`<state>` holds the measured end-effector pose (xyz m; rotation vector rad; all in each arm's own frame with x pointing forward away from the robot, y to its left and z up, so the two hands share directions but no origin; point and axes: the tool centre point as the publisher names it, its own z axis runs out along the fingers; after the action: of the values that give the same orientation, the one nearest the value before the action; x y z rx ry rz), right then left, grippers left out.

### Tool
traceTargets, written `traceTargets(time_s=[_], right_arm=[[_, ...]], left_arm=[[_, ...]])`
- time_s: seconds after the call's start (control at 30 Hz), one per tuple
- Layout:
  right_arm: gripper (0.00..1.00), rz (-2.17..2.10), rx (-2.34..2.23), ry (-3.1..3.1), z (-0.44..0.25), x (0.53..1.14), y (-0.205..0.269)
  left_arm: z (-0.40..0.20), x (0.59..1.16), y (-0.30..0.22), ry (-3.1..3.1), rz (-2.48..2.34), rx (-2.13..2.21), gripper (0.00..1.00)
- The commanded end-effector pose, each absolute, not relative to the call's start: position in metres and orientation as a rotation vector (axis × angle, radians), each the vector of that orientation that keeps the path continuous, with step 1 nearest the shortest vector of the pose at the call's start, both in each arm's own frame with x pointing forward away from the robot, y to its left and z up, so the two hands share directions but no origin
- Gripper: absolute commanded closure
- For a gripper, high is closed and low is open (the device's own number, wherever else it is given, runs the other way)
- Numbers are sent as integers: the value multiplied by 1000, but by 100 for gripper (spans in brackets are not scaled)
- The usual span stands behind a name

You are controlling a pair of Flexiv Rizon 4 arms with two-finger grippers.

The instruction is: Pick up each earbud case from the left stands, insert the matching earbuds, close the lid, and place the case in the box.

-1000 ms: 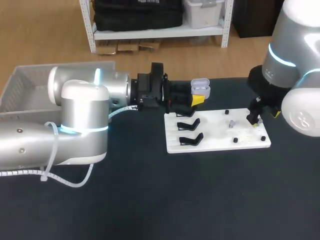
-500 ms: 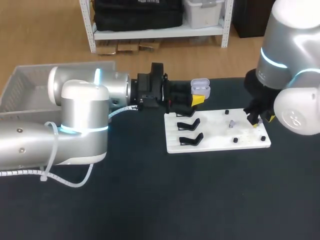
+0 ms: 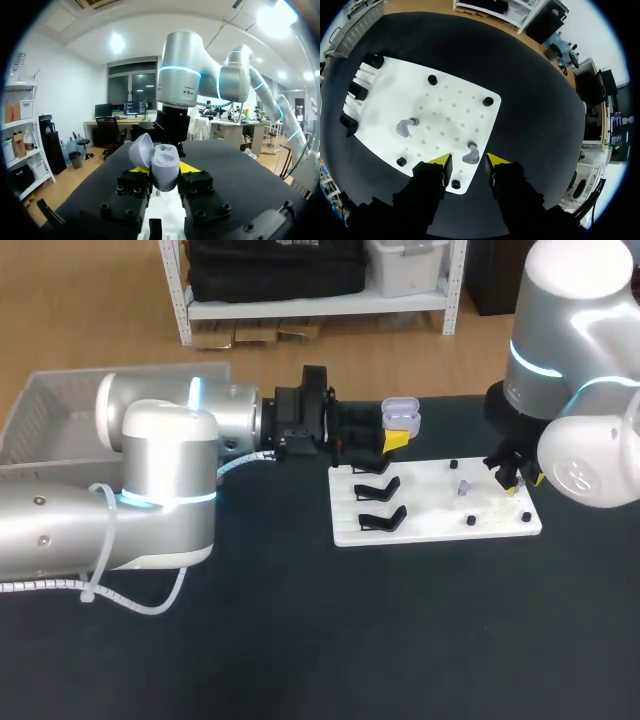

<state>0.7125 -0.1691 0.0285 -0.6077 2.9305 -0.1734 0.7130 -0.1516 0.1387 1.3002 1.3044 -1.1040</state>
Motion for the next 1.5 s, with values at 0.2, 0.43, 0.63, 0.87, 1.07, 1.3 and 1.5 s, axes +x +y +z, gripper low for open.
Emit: traceTargets(time_s=[0.2,0.43,0.63,0.87,1.07,1.3,1.5], right_arm=[[66,-198,-592,2923,24,715,-172],[75,-205,-586,2925,23,717,-170],[75,-209,-586,2931,22,716,-169],[75,-225,-579,2927,23,715,-168],[89,-229,-568,2938,20,714,-169],[100,-247,-558,2942,19,714,-170],[100,-270,-546,2944,37,710,-173]], left_arm=[[137,711,-151,1299,-1098,1292,100],[137,711,-151,1299,-1098,1292,100],[137,711,-151,1299,-1098,1292,100],[137,711,-151,1299,-1098,1292,100],[137,711,-151,1299,-1098,1292,100],[137,711,-151,1299,-1098,1292,100],[137,711,-151,1299,-1098,1292,100]])
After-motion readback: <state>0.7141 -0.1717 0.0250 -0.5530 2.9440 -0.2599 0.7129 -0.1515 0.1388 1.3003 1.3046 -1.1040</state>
